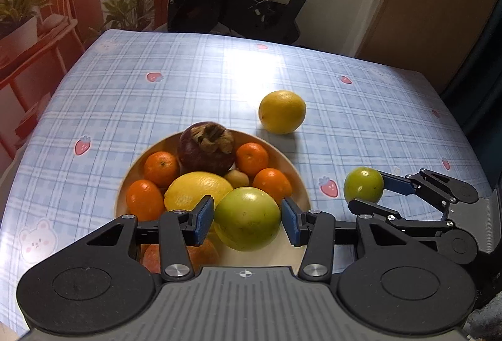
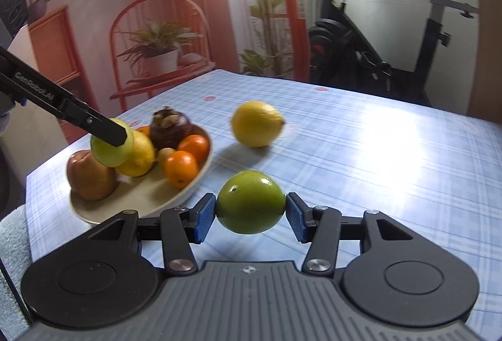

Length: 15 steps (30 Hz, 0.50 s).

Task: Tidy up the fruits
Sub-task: 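Carry the green fruit in the left gripper to the plate while the right gripper carries its own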

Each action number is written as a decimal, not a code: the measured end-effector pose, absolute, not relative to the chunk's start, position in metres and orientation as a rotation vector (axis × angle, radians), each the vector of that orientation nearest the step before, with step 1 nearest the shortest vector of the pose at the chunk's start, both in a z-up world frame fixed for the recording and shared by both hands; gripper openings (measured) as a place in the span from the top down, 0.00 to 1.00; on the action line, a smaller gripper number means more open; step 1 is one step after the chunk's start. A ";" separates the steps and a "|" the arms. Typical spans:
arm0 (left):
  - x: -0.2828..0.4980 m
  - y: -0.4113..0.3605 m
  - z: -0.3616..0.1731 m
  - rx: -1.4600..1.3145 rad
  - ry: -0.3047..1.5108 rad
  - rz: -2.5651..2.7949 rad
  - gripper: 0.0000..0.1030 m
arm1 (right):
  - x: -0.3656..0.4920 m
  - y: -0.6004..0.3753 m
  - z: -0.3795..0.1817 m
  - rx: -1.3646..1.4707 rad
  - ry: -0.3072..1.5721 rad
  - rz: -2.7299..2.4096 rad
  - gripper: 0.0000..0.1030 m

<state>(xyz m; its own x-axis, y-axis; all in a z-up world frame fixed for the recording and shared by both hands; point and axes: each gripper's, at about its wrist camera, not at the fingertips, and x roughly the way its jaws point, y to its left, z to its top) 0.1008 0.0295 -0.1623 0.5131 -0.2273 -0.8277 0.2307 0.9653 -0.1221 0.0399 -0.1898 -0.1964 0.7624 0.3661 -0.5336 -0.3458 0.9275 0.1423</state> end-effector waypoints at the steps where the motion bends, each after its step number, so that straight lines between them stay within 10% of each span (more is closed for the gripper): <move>1: 0.099 0.032 -0.164 -0.001 0.998 -0.277 0.52 | 0.040 -0.185 -0.195 0.025 0.583 0.400 0.50; 15: 0.112 0.018 -0.179 -0.025 1.000 -0.332 0.52 | 0.048 -0.138 -0.190 -0.074 0.595 0.495 0.50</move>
<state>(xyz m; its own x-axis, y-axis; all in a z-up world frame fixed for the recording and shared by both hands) 0.1125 0.0180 -0.1790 0.4947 -0.2854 -0.8209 0.2627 0.9495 -0.1718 0.0477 -0.1383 -0.1899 0.7152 0.4254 -0.5546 -0.4672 0.8811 0.0734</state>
